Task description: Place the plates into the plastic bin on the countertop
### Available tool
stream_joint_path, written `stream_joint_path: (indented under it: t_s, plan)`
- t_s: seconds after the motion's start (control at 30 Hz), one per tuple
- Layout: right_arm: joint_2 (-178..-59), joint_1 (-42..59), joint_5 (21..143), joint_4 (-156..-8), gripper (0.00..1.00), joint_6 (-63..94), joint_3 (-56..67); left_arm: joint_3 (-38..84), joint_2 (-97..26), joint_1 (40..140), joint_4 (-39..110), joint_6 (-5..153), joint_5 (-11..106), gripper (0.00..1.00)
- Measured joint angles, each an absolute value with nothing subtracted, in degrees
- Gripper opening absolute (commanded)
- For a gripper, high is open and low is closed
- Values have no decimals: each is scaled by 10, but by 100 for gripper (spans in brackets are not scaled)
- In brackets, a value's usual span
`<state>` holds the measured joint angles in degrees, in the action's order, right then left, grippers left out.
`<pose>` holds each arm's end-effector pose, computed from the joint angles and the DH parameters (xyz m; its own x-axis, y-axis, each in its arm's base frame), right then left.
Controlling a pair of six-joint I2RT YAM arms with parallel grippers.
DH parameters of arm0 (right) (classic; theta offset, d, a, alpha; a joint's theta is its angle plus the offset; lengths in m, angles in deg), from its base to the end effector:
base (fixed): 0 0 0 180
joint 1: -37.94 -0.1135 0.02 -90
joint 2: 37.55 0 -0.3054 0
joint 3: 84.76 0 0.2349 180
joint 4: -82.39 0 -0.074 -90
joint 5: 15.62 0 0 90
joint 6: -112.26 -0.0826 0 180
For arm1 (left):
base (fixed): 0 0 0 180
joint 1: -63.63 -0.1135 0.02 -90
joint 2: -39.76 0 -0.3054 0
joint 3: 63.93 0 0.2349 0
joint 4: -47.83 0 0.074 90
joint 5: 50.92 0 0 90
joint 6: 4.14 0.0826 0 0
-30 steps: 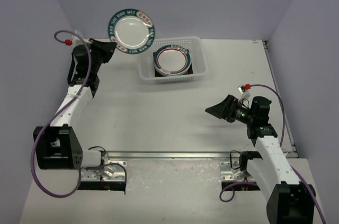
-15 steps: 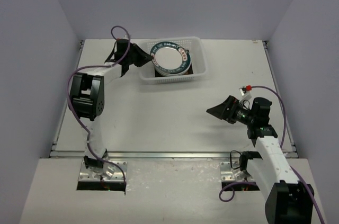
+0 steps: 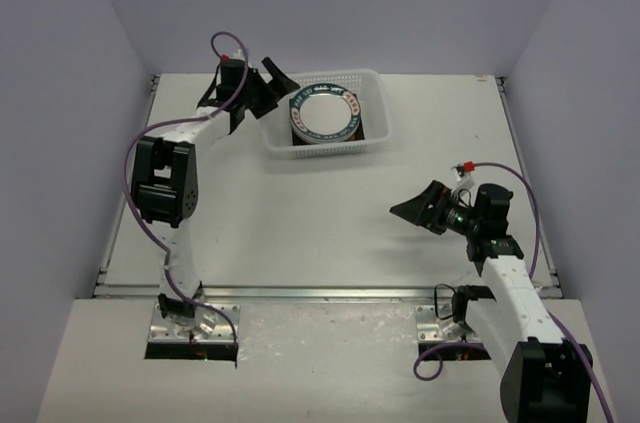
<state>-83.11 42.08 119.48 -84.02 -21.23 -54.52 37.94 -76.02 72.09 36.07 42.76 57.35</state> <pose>0.1524 0.0476 0.2055 -0.7404 0.5407 -0.3994 -0.0799 0.5192 0.8509 0.5088 -0.1019 0.2660 -0.5993 -0.5668 -0.5653 0.0133 0.6990 -0.7150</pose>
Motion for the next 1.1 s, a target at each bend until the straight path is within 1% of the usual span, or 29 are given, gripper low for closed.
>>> stream_joint_path:
  t_s: [0.1, 0.2, 0.23, 0.4, 0.47, 0.57, 0.63, 0.7, 0.8, 0.97, 1.1]
  plan:
    - [-831, 423, 1195, -840, 99, -211, -545, 396, -740, 730, 320, 450, 542, 100]
    - [-826, 423, 1173, -825, 99, -197, -545, 371, -687, 738, 285, 475, 503, 100]
    - [-821, 423, 1155, -811, 99, -186, -544, 346, -655, 741, 278, 486, 487, 100]
    - [-772, 423, 1030, -703, 99, -127, -514, 183, -410, 752, 204, 547, 409, 100]
    - [-755, 423, 994, -652, 99, -103, -482, 119, -309, 753, 188, 572, 389, 100]
    - [-750, 423, 973, -594, 99, -70, -405, 59, -201, 754, 145, 600, 363, 100]
    - [-763, 423, 961, -544, 99, -45, -336, 30, -148, 754, 124, 616, 358, 100]
    - [-777, 411, 929, -515, 99, -24, -270, 1, -106, 753, 111, 636, 377, 100]
    - [-776, 375, 886, -493, 99, 1, -229, -44, -34, 757, 95, 672, 379, 100]
    - [-763, 353, 836, -469, 99, 40, -246, -136, 82, 761, 100, 684, 277, 100]
    - [-753, 353, 816, -483, 99, 50, -290, -148, 127, 761, 107, 691, 229, 100]
